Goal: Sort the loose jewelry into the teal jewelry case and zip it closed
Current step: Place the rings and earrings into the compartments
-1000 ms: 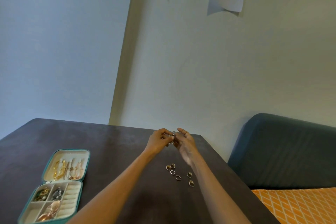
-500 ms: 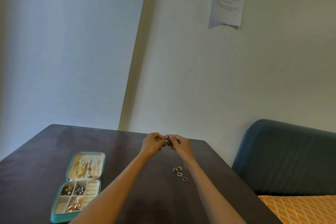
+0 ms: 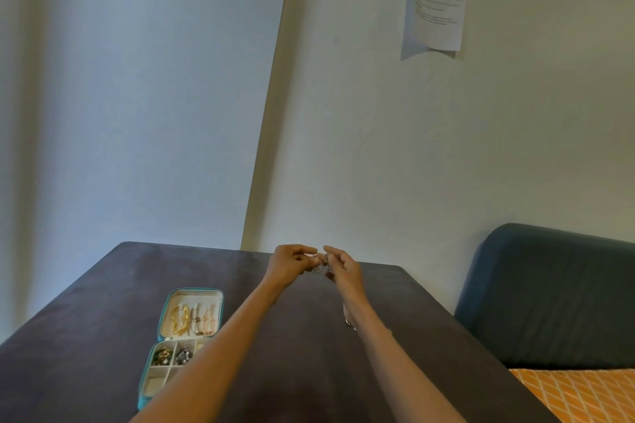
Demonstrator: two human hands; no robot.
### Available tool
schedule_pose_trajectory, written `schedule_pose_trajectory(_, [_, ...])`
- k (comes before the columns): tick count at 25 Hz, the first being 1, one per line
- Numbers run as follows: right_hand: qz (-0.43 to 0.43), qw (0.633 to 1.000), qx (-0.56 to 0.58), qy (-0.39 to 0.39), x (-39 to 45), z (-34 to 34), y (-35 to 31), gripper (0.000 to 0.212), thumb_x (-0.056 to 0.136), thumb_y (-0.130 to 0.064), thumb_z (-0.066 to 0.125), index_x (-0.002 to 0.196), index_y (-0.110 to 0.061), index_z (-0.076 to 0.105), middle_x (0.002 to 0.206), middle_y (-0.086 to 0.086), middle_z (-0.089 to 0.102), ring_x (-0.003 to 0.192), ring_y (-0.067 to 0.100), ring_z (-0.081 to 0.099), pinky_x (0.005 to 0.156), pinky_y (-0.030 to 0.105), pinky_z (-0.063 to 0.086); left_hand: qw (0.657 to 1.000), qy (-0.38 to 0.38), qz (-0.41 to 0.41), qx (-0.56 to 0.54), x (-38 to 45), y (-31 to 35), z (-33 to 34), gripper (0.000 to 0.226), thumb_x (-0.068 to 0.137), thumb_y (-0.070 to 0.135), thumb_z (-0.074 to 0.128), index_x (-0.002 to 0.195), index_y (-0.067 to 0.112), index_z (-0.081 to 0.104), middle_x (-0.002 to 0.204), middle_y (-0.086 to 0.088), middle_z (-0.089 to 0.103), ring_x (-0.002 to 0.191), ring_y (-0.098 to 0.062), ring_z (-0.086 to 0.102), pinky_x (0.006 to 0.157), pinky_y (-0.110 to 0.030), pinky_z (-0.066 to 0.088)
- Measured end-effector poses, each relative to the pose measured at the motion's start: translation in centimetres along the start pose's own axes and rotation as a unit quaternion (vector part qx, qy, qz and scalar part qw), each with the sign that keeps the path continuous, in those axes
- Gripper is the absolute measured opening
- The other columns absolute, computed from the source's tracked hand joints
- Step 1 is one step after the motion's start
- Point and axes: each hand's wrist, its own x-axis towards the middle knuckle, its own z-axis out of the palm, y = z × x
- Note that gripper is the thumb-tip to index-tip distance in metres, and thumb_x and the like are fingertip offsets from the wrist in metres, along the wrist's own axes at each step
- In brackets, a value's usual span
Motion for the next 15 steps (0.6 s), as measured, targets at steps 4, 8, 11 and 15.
schedule_pose_trajectory(4, [0.037, 0.993, 0.113, -0.027, -0.2, 0.7, 0.0, 0.024, 0.099, -0.013, 0.046, 0.116, -0.017, 0.062, 0.108, 0.002, 0.068, 0.104, 0.016, 0.062, 0.09, 0.031, 0.049, 0.995, -0.021, -0.021, -0.094, -0.9, 0.0, -0.8, 0.013, 0.09, 0.013, 0.06, 0.097, 0.016, 0.071, 0.093, -0.004, 0.072, 0.085, -0.011, 0.065, 0.077, -0.02, 0.052])
schedule_pose_trajectory(8, [0.069, 0.98, 0.18, -0.044, -0.4, 1.1, -0.2, 0.022, 0.097, -0.012, 0.049, 0.112, -0.015, 0.065, 0.103, 0.001, 0.069, 0.1, 0.017, 0.061, 0.091, 0.032, 0.047, 0.982, -0.015, -0.07, -0.174, -1.1, -0.4, -1.8, 0.016, 0.091, 0.013, 0.058, 0.101, 0.009, 0.071, 0.09, -0.008, 0.07, 0.084, -0.016, 0.063, 0.082, -0.029, 0.053])
schedule_pose_trajectory(11, [0.083, 0.975, 0.2, -0.056, -0.4, 1.4, 0.1, 0.023, 0.096, -0.016, 0.051, 0.114, -0.011, 0.065, 0.107, 0.006, 0.067, 0.101, 0.02, 0.06, 0.089, 0.032, 0.048, 0.98, -0.031, -0.092, -0.175, -1.4, -0.2, -2.7, 0.016, 0.09, 0.013, 0.06, 0.098, 0.004, 0.07, 0.088, -0.011, 0.069, 0.08, -0.017, 0.062, 0.079, -0.027, 0.053])
schedule_pose_trajectory(15, [0.103, 0.965, 0.224, -0.09, -1.2, 2.1, 0.6, 0.024, 0.097, -0.024, 0.049, 0.108, -0.012, 0.066, 0.108, 0.007, 0.066, 0.104, 0.021, 0.058, 0.084, 0.031, 0.048, 0.974, -0.058, -0.115, -0.188, -2.1, -0.3, -4.2, 0.017, 0.091, 0.016, 0.059, 0.091, 0.003, 0.069, 0.084, -0.012, 0.067, 0.075, -0.016, 0.062, 0.08, -0.029, 0.053])
